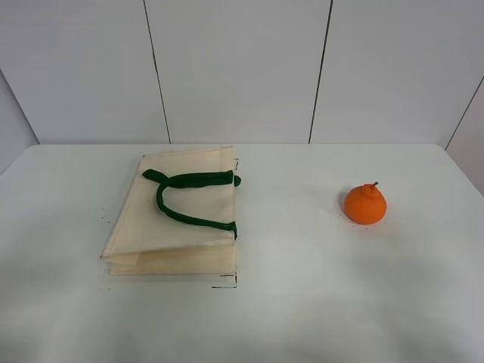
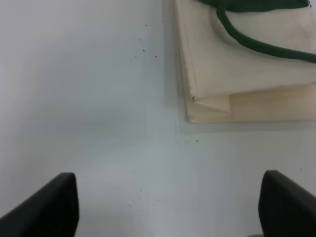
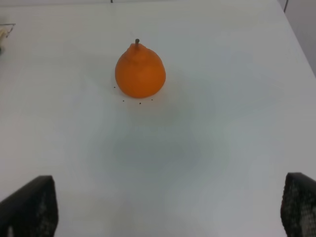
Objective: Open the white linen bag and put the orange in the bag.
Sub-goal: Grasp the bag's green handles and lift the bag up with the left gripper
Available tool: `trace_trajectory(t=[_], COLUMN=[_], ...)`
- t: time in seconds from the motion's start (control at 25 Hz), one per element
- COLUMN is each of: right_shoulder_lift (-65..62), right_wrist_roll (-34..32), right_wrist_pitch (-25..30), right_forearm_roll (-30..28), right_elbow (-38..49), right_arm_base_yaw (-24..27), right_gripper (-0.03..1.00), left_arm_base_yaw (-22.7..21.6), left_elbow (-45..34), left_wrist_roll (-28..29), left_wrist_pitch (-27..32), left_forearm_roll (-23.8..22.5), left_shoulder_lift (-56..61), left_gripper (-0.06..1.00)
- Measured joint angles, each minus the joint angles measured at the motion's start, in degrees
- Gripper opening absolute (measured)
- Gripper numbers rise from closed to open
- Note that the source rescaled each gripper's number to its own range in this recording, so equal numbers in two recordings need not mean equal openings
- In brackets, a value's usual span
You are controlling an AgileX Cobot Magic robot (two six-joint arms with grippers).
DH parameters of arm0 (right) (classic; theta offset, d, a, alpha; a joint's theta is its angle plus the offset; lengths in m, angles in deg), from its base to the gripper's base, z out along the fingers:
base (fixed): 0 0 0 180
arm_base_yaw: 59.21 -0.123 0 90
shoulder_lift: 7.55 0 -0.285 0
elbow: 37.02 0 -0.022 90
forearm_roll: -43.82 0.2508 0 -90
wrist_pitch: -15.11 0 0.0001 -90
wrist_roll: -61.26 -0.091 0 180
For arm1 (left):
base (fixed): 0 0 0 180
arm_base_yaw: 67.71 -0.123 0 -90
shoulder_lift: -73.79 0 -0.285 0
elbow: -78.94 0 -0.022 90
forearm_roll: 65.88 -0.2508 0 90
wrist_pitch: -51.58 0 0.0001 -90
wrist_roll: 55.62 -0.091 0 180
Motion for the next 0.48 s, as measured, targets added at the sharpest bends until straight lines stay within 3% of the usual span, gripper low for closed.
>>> trace_trajectory(t=[0.48], right_shoulder_lift=[0.0], right_wrist_roll=[0.0], right_wrist_pitch=[0.0], right_forearm_roll=[0.0], right_elbow=[0.0], right_arm_base_yaw=[0.0], right_gripper=[1.0], left_arm_base_yaw=[0.0], left_elbow=[2.82], left_wrist_roll=[0.0], left_wrist_pitch=[-0.19], left_forearm_roll=[0.0], left_shoulder_lift=[-3.9], left_gripper=[1.0])
